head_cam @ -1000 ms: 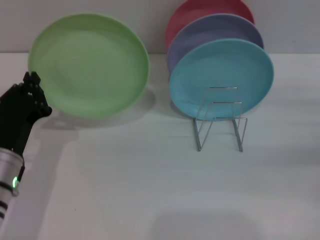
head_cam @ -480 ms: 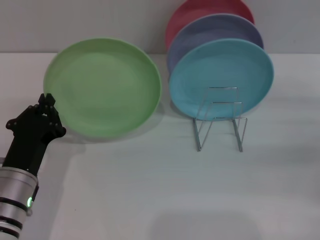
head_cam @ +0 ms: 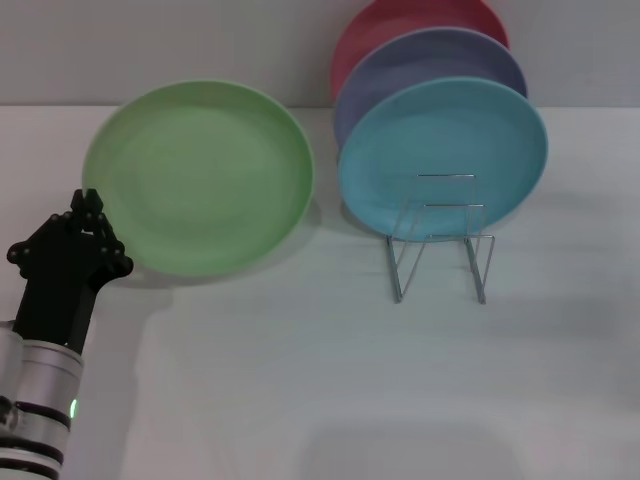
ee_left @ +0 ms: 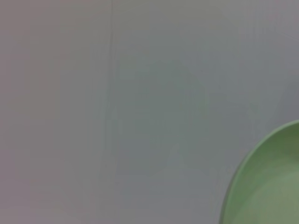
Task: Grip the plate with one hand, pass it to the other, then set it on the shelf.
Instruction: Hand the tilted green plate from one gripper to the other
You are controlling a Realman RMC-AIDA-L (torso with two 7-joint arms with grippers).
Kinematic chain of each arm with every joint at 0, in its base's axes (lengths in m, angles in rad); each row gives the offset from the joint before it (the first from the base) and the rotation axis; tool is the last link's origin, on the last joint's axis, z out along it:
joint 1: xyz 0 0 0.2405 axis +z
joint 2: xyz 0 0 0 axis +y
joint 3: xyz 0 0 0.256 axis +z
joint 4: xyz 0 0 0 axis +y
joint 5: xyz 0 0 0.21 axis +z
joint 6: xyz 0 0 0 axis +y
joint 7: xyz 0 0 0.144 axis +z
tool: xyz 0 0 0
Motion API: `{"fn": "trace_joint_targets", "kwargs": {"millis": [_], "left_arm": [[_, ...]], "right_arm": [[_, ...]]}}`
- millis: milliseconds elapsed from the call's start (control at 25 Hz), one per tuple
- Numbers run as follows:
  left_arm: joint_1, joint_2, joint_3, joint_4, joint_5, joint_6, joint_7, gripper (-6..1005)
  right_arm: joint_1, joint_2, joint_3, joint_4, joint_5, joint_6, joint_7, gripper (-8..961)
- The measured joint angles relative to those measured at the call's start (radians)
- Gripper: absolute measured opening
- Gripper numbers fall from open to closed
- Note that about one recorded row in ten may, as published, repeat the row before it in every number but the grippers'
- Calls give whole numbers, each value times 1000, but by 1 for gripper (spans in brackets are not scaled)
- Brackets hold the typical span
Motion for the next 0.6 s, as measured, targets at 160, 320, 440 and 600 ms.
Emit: {"fn": "trace_joint_targets", "kwargs": {"millis": [160, 320, 440, 600], "left_arm": [[8, 0, 45, 24, -49, 34, 80, 36], [8, 0, 65, 22, -57, 51, 84, 37], [10, 5, 70, 20, -55, 52, 79, 37], [15, 7, 75, 16, -49, 53, 85, 38]], "right_arm": [[-22, 6, -34, 3, 0, -19, -21, 653], [-73, 30, -65, 24, 0, -59, -47, 653], [-134, 39, -146, 49, 5, -102, -45, 653], [-211, 43, -256, 71, 8, -177, -8, 652]]}}
